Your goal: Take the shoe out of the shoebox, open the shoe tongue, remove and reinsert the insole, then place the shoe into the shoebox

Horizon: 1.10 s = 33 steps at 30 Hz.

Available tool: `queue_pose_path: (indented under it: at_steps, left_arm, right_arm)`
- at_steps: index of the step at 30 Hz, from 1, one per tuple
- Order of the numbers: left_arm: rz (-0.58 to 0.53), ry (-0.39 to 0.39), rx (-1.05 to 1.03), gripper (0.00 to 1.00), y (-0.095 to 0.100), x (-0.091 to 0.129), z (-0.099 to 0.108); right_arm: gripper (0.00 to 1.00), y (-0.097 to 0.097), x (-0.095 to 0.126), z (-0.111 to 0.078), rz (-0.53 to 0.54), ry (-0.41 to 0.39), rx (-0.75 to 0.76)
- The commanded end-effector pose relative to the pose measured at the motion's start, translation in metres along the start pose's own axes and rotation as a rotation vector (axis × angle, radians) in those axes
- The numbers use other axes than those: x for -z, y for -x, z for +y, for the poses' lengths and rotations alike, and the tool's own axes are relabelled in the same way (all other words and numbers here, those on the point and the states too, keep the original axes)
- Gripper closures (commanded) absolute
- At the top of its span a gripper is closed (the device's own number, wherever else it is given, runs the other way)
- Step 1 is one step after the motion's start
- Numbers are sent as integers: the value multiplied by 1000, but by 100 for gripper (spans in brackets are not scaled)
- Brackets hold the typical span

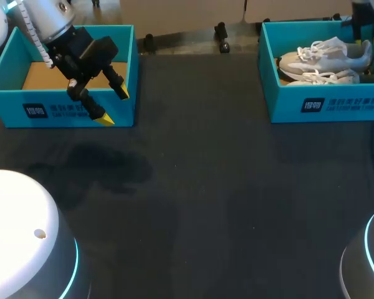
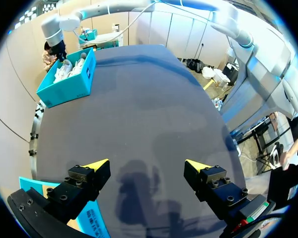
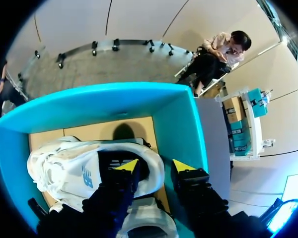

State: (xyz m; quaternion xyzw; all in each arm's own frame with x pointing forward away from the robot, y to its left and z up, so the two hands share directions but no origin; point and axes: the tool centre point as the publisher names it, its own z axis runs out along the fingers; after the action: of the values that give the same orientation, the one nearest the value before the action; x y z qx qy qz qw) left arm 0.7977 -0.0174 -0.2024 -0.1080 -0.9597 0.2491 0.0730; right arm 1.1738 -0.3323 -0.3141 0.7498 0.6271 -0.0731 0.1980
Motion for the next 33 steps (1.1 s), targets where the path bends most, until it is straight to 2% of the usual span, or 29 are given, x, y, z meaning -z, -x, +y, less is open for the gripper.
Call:
queue_pose_path:
  at_steps: [1, 11, 33]
  left_arm:
    - [1, 3, 0, 0, 0, 0, 0]
    - [1, 3, 0, 0, 0, 0, 0]
    - [1, 3, 0, 0, 0, 0, 0]
  right_arm:
    - [56, 4, 13, -3, 3, 9, -18]
    - [57, 4, 45, -16, 52, 43, -40]
    - [51, -24, 106, -62, 193, 72, 64]
